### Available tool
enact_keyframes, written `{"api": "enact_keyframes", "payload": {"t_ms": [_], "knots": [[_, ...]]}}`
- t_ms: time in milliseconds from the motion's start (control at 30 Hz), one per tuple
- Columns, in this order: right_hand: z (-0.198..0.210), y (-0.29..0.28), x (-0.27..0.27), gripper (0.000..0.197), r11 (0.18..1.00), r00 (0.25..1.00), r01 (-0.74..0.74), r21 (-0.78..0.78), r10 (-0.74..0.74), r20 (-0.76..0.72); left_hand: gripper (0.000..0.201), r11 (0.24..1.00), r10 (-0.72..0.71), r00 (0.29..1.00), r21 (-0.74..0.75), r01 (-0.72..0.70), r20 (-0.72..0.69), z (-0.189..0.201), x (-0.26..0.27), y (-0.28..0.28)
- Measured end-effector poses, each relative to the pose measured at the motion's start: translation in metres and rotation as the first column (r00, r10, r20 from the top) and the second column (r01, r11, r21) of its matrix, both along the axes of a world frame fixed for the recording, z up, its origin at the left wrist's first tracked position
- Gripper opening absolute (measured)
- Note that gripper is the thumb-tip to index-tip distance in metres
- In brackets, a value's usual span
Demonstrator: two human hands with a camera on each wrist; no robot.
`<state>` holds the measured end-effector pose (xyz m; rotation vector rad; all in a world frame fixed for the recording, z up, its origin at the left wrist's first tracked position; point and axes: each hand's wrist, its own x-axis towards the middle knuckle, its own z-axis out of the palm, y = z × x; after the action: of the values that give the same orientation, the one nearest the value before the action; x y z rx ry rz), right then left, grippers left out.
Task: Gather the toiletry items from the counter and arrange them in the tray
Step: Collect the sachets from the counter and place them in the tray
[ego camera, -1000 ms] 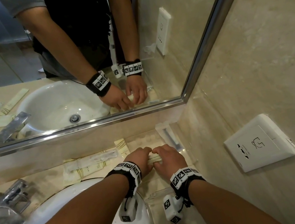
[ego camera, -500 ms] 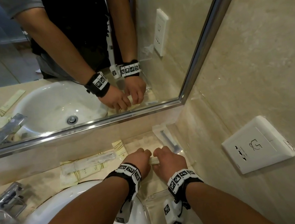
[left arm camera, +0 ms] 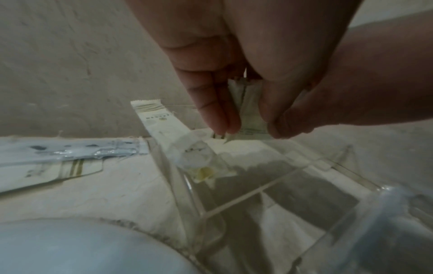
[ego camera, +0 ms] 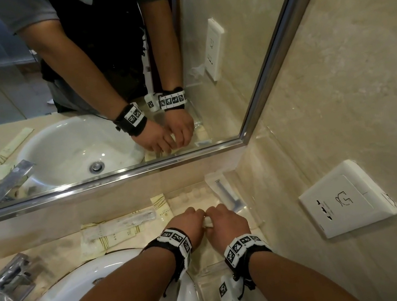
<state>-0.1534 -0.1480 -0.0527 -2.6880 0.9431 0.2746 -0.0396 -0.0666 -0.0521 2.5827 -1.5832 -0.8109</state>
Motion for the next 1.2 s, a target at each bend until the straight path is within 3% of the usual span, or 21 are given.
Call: {"api": "enact_keyframes", "payload": {"t_ms": [133,233,433,600,733,900,1000,1100,1200], "knots": [[-0.003,0.000,-0.004,0.037,1.000,0.997,0.000,0.007,0.000,-0.072,0.043,0.998,0.053,0.997,0.041,-0.051,-0.048,-0.003,0.008,0.008],[0.003,-0.002,-0.005,0.034,1.000,0.999,0.002,0.017,-0.001,-0.033,0.038,0.997,0.070,0.996,0.018,-0.070,-0.050,0.002,0.008,0.011],[0.011,0.005,-0.006,0.040,0.999,0.993,-0.033,0.007,0.034,-0.117,0.037,0.995,-0.063,0.997,0.085,0.059,0.050,0.013,-0.009,0.014],[0.027,0.004,-0.009,0.035,0.996,0.997,0.003,0.092,-0.010,0.077,0.036,0.999,0.033,0.999,0.029,-0.033,-0.025,0.025,-0.007,0.018],[0.042,0.002,-0.024,0.057,0.987,0.978,0.107,0.124,-0.127,0.164,0.032,0.985,0.161,0.980,-0.048,-0.167,-0.120,0.044,-0.005,0.026],[0.048,0.019,-0.034,0.065,0.916,0.940,0.162,0.368,-0.257,0.225,0.027,0.974,0.172,0.970,-0.118,-0.194,-0.174,0.058,-0.020,0.038],[0.055,0.027,-0.039,0.068,0.916,0.923,0.147,0.374,-0.262,0.280,0.026,0.975,0.164,0.976,-0.129,-0.183,-0.143,0.064,-0.029,0.044],[0.059,0.029,-0.047,0.061,0.907,0.903,0.164,0.387,-0.296,0.312,0.025,0.976,0.175,0.978,-0.113,-0.188,-0.111,0.071,-0.035,0.051],[0.053,0.031,-0.057,0.039,0.865,0.903,0.179,0.470,-0.334,0.270,0.027,0.971,0.210,0.967,-0.089,-0.224,-0.144,0.073,-0.040,0.063]]}}
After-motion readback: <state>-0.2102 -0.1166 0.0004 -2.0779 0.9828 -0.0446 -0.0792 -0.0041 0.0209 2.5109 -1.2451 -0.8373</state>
